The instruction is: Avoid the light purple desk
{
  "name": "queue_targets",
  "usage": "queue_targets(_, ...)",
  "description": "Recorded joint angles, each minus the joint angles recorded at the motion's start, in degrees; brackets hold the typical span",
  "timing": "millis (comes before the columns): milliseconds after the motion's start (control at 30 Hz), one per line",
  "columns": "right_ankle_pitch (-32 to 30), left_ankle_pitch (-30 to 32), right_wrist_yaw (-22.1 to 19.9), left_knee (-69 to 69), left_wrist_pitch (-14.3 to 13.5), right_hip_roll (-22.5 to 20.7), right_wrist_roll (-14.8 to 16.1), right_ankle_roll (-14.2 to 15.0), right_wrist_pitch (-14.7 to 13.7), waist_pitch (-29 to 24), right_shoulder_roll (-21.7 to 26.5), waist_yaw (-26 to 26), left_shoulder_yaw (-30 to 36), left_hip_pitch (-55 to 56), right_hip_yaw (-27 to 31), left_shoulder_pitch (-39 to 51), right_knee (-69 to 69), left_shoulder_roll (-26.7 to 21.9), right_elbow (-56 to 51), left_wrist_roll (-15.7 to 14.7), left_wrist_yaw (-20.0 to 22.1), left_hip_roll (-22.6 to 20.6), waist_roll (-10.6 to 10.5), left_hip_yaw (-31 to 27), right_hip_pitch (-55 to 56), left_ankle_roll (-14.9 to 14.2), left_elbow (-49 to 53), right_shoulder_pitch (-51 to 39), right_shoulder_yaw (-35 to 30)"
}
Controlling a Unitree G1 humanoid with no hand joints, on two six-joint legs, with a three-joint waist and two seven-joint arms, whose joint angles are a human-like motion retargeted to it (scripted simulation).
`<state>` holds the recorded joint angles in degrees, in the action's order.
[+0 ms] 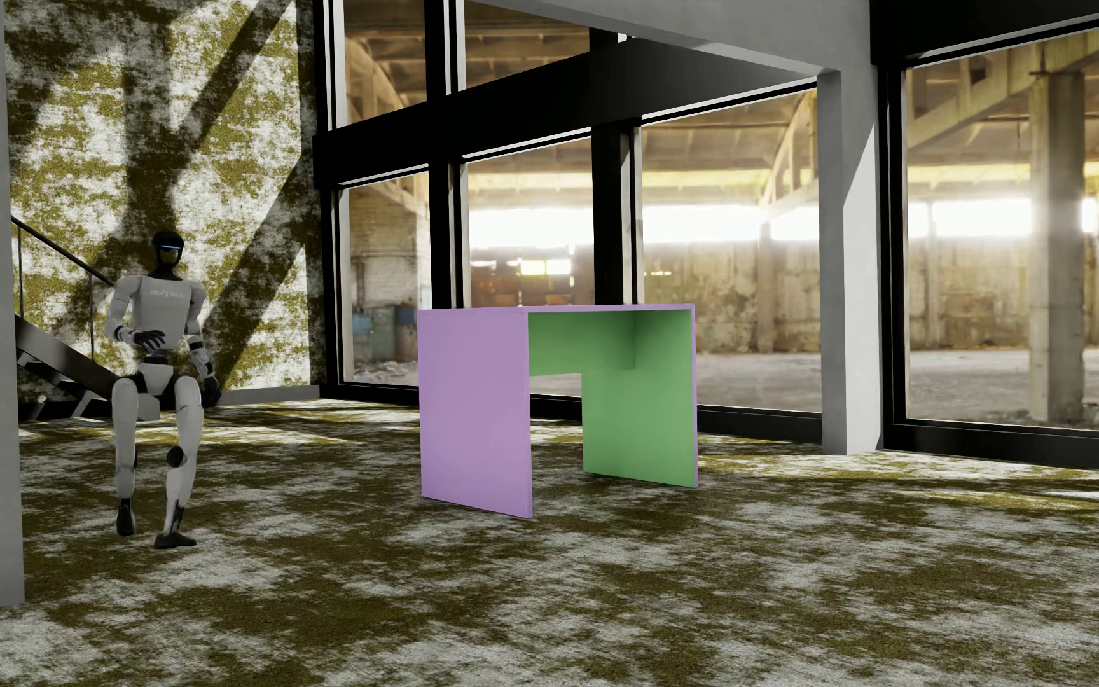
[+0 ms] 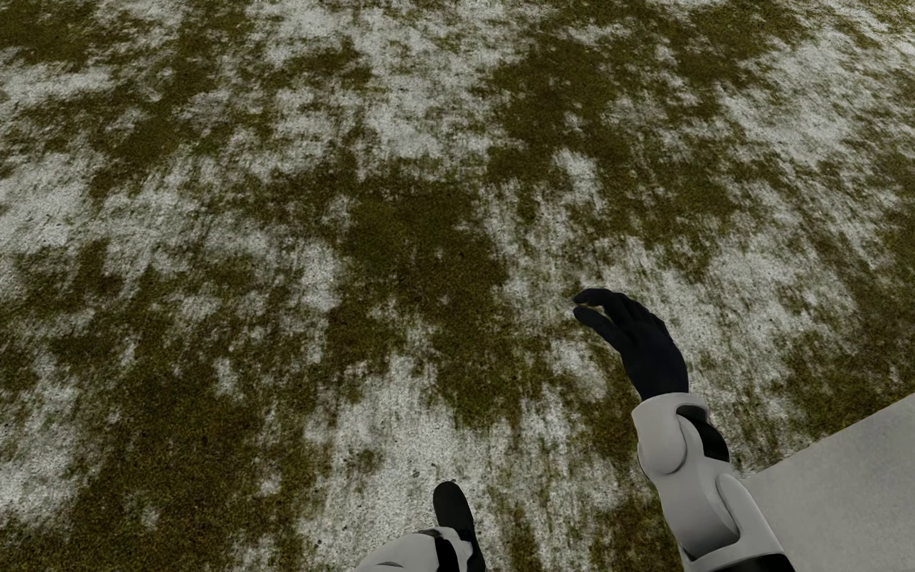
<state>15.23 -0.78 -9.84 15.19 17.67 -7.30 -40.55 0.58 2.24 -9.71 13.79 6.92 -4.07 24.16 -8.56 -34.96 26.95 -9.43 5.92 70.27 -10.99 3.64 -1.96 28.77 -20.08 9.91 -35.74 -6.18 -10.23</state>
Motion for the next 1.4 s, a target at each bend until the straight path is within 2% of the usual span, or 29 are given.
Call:
queue_targets(33,-6.65,3.88,1.70,3.24,0.07,1.18,-0.90,1.59,1.93,-0.16,-0.06,0.39,-1.91,-1.69,0.26,0.88,11.07,2.65,2.38,-2.03,0.15,1.22,0.80,1.14,3.16,4.11,-0.68,1.99,-0.70)
queue_targets(67,-13.97,2.72,5.11,8.25,0.28,3.76,-3.54,7.94,4.88,-0.39,0.02,1.06,-3.68,-2.67,-0.47,2.40,25.73,5.00,6.22,-3.93,-0.01,2.15,1.57,0.40,7.88,4.29,-1.62,3.92,-1.87)
queue_targets(100,-19.49,-0.84,9.50,11.59,0.91,7.65,-7.57,7.29,7.93,-0.67,0.22,1.46,-4.97,-4.48,-1.76,5.32,38.09,6.91,11.20,-5.03,0.95,1.27,2.32,-0.29,13.44,4.29,-3.08,6.04,-3.06)
queue_targets(133,-15.98,-3.60,12.94,12.47,2.75,11.77,-11.03,4.61,10.56,-0.93,-0.17,1.37,-5.06,-7.06,-1.83,9.41,47.07,8.23,17.19,-3.68,4.13,-1.12,3.07,-1.29,19.30,4.29,-4.96,8.30,-3.37)
queue_targets(200,-13.31,-6.24,16.06,8.71,4.51,20.28,-12.30,-0.31,15.92,-1.12,-2.74,-0.11,-3.17,-13.84,-1.04,19.52,54.38,10.90,31.21,0.70,13.91,-8.26,4.16,-6.84,30.37,4.29,-7.54,14.34,0.78)
queue_targets(267,-11.58,-7.99,17.33,5.07,-1.60,25.01,-10.88,-6.03,19.61,-0.98,-5.46,-2.73,-0.61,-20.24,0.67,28.71,49.42,13.91,41.60,-2.14,18.81,-14.30,4.78,-16.18,39.75,4.29,-5.06,22.37,7.23)
queue_targets(333,-10.58,-10.71,20.58,3.82,-15.01,26.54,-13.05,-9.01,17.33,-0.78,-7.65,-5.62,10.56,-25.20,0.01,35.95,34.41,11.00,44.53,-3.38,17.81,-17.56,5.36,-26.37,45.85,4.29,2.80,30.28,8.29)
queue_targets(400,-12.61,-13.84,21.18,2.94,-22.16,23.82,-15.15,-4.71,13.06,-0.69,-10.46,-7.88,20.37,-30.09,-2.13,41.14,8.45,5.30,43.06,0.53,19.98,-18.59,6.11,-34.33,47.16,4.26,15.68,36.89,8.38)
queue_targets(433,-13.42,-15.21,20.51,1.83,-22.76,19.41,-14.40,-1.78,11.79,-0.68,-11.87,-8.63,22.39,-32.90,0.58,41.94,-6.46,3.61,41.96,-1.07,21.14,-18.13,6.31,-36.66,46.79,4.23,21.89,39.12,10.09)
queue_targets(467,-12.44,-16.60,20.64,1.75,-23.00,15.31,-13.94,4.16,11.15,-0.83,-12.64,-8.98,23.30,-35.45,2.75,41.72,-16.89,2.28,41.30,-4.89,22.16,-17.33,6.39,-37.37,46.62,4.15,27.41,40.30,11.31)
queue_targets(500,-11.93,-17.47,20.76,3.58,-22.62,11.97,-14.21,6.96,11.06,-1.08,-12.58,-9.24,23.34,-37.49,4.87,40.64,-19.68,1.16,40.73,-8.99,23.41,-16.53,6.32,-36.98,46.89,3.93,31.44,40.48,11.98)
queue_targets(533,-13.07,-16.65,20.32,7.18,-21.71,9.53,-15.45,6.37,12.01,-1.26,-12.02,-9.51,22.69,-39.22,6.48,39.18,-16.78,0.25,40.39,-12.15,25.08,-16.06,6.23,-35.85,47.01,3.54,33.63,39.55,12.30)
queue_targets(600,-22.70,-7.50,16.57,18.32,-16.96,8.25,-15.26,6.69,13.46,-1.44,-13.10,-10.10,21.85,-40.05,8.44,37.02,-6.75,-1.15,38.34,-13.39,24.26,-14.68,5.40,-34.03,45.90,0.46,30.64,37.33,15.94)
queue_targets(633,-19.05,-1.02,14.80,30.38,-12.65,9.27,-13.63,3.39,13.45,-1.74,-14.10,-10.24,21.79,-36.43,6.66,36.43,1.05,-1.48,37.54,-10.61,20.19,-13.95,4.75,-33.04,46.64,-6.73,26.53,35.94,18.24)
queue_targets(667,-13.75,6.10,14.01,43.31,-8.39,10.77,-12.37,2.75,13.14,-1.99,-14.22,-10.34,21.91,-31.24,4.78,35.57,6.68,-1.13,37.24,-5.95,14.81,-11.72,4.00,-30.00,45.83,-16.35,21.56,33.73,19.38)
queue_targets(700,-9.57,8.95,14.75,53.43,-4.26,11.71,-12.58,2.67,12.94,-2.12,-13.30,-10.08,21.14,-25.40,2.87,34.28,8.89,0.33,37.54,-2.37,11.46,-7.27,3.14,-26.71,43.26,-17.03,16.27,30.73,18.84)
queue_targets(733,-6.65,5.63,15.00,59.55,-1.61,12.45,-13.33,2.91,13.21,-2.13,-11.87,-9.36,19.37,-19.62,1.32,32.61,8.63,2.46,37.63,-0.78,11.11,-3.20,2.28,-24.19,39.49,-14.16,10.33,27.19,17.99)
queue_targets(800,-3.57,2.41,12.30,61.35,3.38,12.80,-14.37,3.30,13.82,-1.91,-9.67,-7.24,10.18,-8.97,-1.27,29.15,3.99,7.10,35.86,-6.34,12.23,3.24,1.12,-19.86,30.94,-11.42,-2.27,20.38,16.09)
queue_targets(867,-0.98,1.31,8.59,52.16,7.99,12.69,-14.31,4.09,11.56,-1.53,-7.42,-5.16,2.22,0.45,-3.25,25.40,-0.67,6.76,31.92,-12.24,9.48,5.08,0.78,-17.54,23.92,-9.95,-10.55,14.34,13.27)
queue_targets(900,0.50,0.73,7.81,43.81,8.10,12.47,-12.83,4.62,9.74,-1.34,-5.97,-4.25,2.20,3.68,-4.16,22.94,-2.84,4.79,29.74,-11.50,7.51,6.12,0.73,-15.88,20.80,-9.48,-11.93,11.20,12.20)
queue_targets(967,2.91,2.72,7.26,17.35,1.89,12.14,-7.12,6.06,6.54,-1.11,-3.32,-2.62,5.03,4.70,-6.51,17.52,-8.45,-0.80,23.44,-6.90,4.58,6.41,0.48,-9.83,13.48,-9.64,-12.00,7.44,12.25)
queue_targets(1000,4.15,2.45,6.68,1.26,-0.60,12.15,-3.82,7.02,5.68,-1.11,-2.35,-1.90,4.93,3.52,-7.98,15.41,-11.04,-2.85,19.56,-5.50,3.87,3.63,0.40,-9.46,9.66,-10.54,-11.72,7.04,13.33)
queue_targets(1067,7.12,-0.76,4.27,-8.47,-0.44,12.56,1.20,9.00,4.26,-1.37,-1.53,-1.11,1.38,4.44,-11.50,12.90,-10.71,-4.54,13.15,-5.15,2.15,0.47,0.32,-7.83,3.74,-10.88,-11.28,8.22,16.09)
queue_targets(1100,6.90,1.77,3.45,-4.71,0.61,12.90,2.76,9.79,4.14,-1.46,-1.68,-1.08,-0.13,4.07,-13.32,12.73,-7.93,-4.54,11.29,-4.69,1.98,-0.27,0.51,-5.50,1.16,-9.40,-11.20,10.10,18.02)
queue_targets(1133,3.76,2.52,3.84,0.09,2.11,13.85,2.78,9.83,5.04,-1.62,-1.94,-0.91,-1.41,4.24,-13.99,12.99,-5.25,-3.45,10.58,-4.11,2.23,-1.43,0.99,-5.44,-0.71,-2.51,-10.98,12.20,19.17)
queue_targets(1200,-8.34,8.10,7.78,6.26,3.06,18.29,-1.30,6.59,8.76,-1.91,-2.68,-0.73,-4.17,1.92,-13.76,12.97,10.69,0.77,13.95,-4.31,5.83,-2.24,2.52,-3.91,1.66,4.10,-9.08,14.97,17.86)
queue_targets(1267,-18.42,1.71,13.59,11.36,3.41,24.72,-8.78,1.56,12.35,-2.48,-3.40,-1.77,-4.97,-1.15,-9.70,15.71,35.00,5.85,21.55,-5.50,11.42,-6.09,4.61,-5.64,12.06,4.23,-8.66,17.10,14.21)
queue_targets(1333,-12.99,-2.24,18.43,9.22,3.30,22.94,-14.73,-0.65,13.48,-2.88,-5.43,-3.27,-1.78,-7.83,-0.69,22.06,50.32,9.09,29.14,-3.59,15.94,-10.84,5.73,-9.44,26.28,3.81,-9.68,19.30,10.93)
queue_targets(1400,-12.67,-4.81,20.52,5.58,-0.67,22.91,-15.89,-0.40,12.56,-2.58,-8.58,-4.74,1.68,-14.85,3.37,29.14,53.09,12.44,31.74,-4.38,17.44,-14.29,5.75,-14.65,38.27,3.05,-8.63,23.84,10.88)
